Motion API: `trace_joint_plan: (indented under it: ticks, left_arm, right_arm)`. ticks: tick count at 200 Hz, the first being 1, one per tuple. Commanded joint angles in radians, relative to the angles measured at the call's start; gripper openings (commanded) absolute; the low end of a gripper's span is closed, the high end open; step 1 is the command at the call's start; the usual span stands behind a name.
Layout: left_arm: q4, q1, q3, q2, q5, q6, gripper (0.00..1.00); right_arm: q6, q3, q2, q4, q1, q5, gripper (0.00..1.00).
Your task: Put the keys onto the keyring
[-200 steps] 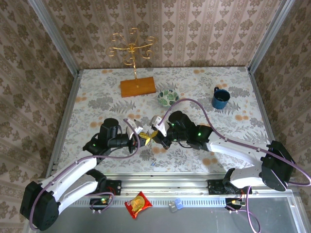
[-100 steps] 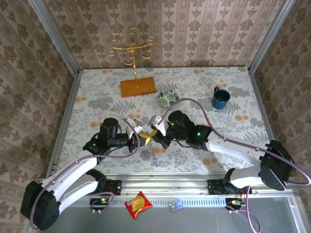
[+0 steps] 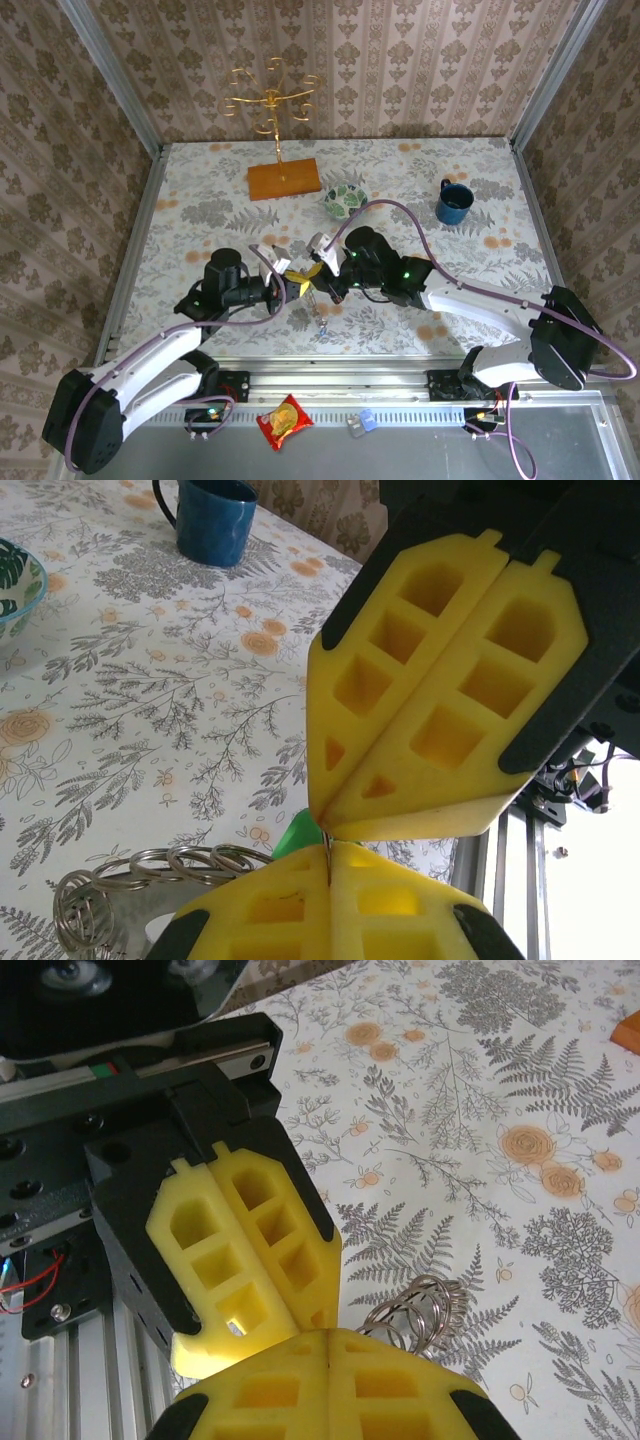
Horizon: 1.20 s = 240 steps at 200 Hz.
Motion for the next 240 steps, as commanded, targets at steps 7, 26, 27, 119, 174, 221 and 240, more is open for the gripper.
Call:
trace_joint_plan:
  ticks: [7, 26, 27, 119, 174, 221, 240]
  left_arm:
    - [0.212, 0.001, -0.042, -0.023, -0.004, -0.114, 0.0]
    - [0.241, 0.001, -0.055, -0.028, -0.015, -0.128, 0.0]
    - [0.241, 0.001, -0.055, -0.028, -0.016, -0.128, 0.0]
    - [0.265, 0.012, -0.078, -0.051, -0.159, -0.161, 0.0]
    - [0.347, 0.01, -0.086, -0.019, -0.187, -0.218, 0.0]
    - [0.266, 0.01, -0.07, -0.032, -0.159, -0.162, 0.0]
    - [0.219, 0.009, -0.053, -0.041, -0.144, -0.092, 0.0]
  right_arm:
    - [0.064, -0.017, 0.012, 0.086, -0.001, -0.018, 0.0]
    - [0.074, -0.022, 0.021, 0.088, -0.001, -0.019, 0.0]
    - [0.075, -0.022, 0.021, 0.088, -0.001, -0.019, 0.0]
    - [0.119, -0.052, -0.001, 0.078, -0.002, -0.011, 0.0]
    - [0.132, -0.03, 0.027, 0.089, 0.0, -0.022, 0.0]
    - [0.138, -0.028, 0.004, 0.014, -0.014, 0.114, 0.0]
    - [0.183, -0.032, 0.004, -0.072, -0.047, 0.149, 0.0]
